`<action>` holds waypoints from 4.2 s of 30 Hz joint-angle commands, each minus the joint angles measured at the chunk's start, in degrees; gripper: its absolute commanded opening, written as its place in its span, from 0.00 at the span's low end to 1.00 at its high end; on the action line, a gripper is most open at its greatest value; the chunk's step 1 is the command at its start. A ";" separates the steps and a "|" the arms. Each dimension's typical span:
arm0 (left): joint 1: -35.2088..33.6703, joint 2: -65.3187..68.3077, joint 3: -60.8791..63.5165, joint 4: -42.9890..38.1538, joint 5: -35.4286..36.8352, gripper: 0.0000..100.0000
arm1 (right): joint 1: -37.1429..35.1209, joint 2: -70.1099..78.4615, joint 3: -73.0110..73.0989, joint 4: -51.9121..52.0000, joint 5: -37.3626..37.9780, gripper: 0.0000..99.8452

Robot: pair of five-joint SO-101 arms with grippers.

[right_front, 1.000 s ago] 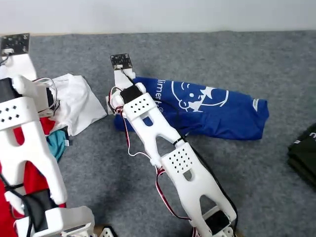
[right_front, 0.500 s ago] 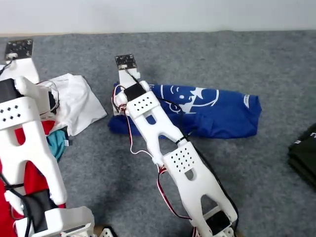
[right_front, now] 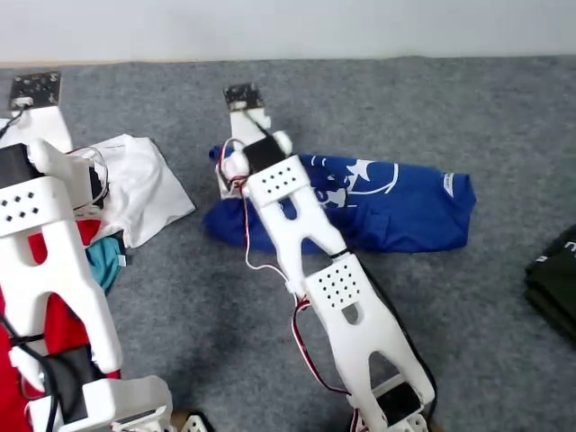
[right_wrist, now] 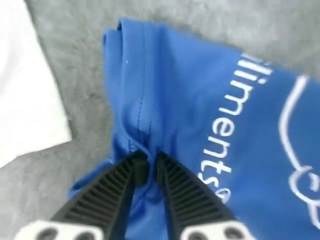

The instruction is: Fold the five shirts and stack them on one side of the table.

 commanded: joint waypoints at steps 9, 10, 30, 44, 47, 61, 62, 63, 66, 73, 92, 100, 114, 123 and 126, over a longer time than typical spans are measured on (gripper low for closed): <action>0.62 -2.81 -0.66 1.23 0.53 0.00 | 9.54 -10.33 -3.69 7.43 4.22 0.01; 0.62 -2.81 -0.66 1.23 0.53 0.00 | 10.77 -10.68 -3.69 7.43 4.66 0.01; 0.70 -2.73 -0.66 1.23 0.53 0.00 | 28.53 -29.49 21.89 7.69 9.93 0.01; 0.79 -2.73 -0.66 1.23 0.53 0.00 | 39.69 -33.54 37.71 6.73 13.01 0.01; 0.79 -2.73 -0.66 1.23 0.53 0.00 | 41.89 -30.11 37.71 4.62 13.80 0.01; 0.79 -2.81 -0.66 1.23 0.35 0.00 | 47.69 -22.64 37.54 1.80 17.32 0.01; 0.79 -2.81 -0.66 1.23 0.26 0.00 | 47.87 -22.64 37.54 2.07 17.41 0.01; 0.79 -2.81 -0.66 1.23 0.26 0.00 | 48.22 -22.64 37.54 2.15 17.41 0.01; 0.79 -2.81 -0.66 1.23 0.26 0.00 | 49.01 -22.64 37.54 1.19 17.76 0.01; 0.79 -2.81 -0.66 1.23 0.26 0.00 | 51.47 -23.60 36.57 1.10 22.51 0.22; 0.79 -2.81 -0.66 1.23 0.44 0.00 | 38.20 -41.01 40.88 7.52 21.89 0.00; 0.79 -2.81 -0.66 1.23 0.44 0.00 | 31.96 -40.13 49.32 6.64 13.19 0.01; 0.79 -2.81 -0.66 1.23 0.44 0.00 | 42.68 -27.12 49.58 5.49 16.53 0.01; 4.13 -2.73 -0.66 1.23 0.26 0.00 | 52.26 -36.44 49.67 6.99 21.89 0.01; 6.59 -2.73 -0.66 1.23 0.26 0.00 | 55.16 -38.46 49.93 7.08 22.77 0.01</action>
